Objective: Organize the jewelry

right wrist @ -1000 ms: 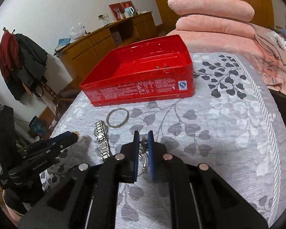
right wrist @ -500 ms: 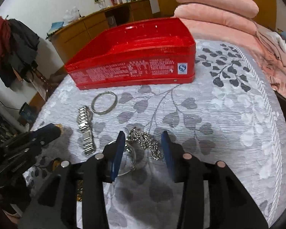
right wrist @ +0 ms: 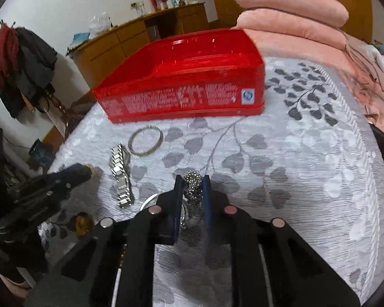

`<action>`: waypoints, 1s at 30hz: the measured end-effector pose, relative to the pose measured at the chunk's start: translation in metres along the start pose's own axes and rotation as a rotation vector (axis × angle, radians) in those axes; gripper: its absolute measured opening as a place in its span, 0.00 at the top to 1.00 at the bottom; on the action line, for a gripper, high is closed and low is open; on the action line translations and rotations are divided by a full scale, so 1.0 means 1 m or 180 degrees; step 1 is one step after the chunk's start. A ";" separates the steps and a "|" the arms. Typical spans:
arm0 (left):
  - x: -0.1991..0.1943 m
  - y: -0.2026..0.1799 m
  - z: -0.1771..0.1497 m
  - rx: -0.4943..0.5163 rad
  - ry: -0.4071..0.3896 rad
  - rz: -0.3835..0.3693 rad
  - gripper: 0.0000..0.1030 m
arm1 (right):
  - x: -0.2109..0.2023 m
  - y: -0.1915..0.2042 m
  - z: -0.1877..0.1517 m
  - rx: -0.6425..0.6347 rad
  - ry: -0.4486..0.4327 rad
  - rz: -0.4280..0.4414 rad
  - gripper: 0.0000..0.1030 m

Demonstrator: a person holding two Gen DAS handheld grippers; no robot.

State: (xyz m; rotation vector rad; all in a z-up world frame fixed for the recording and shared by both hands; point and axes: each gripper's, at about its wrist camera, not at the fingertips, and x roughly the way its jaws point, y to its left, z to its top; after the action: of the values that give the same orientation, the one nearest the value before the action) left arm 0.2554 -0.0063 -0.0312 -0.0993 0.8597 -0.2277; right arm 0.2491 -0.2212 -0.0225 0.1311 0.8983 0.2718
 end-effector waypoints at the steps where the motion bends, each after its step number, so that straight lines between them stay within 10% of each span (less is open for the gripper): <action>1: -0.001 0.000 0.000 0.0003 -0.0006 -0.0003 0.76 | -0.004 -0.001 0.001 -0.0003 -0.0031 0.0005 0.86; 30: -0.026 -0.023 0.039 0.0129 -0.0341 -0.0049 0.76 | -0.036 0.016 0.026 -0.0155 -0.0303 -0.0089 0.87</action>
State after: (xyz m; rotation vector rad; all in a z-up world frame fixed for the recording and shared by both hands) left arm 0.2649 -0.0230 0.0179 -0.0796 0.7475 -0.2522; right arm 0.2458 -0.2166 0.0238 0.0858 0.7978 0.2592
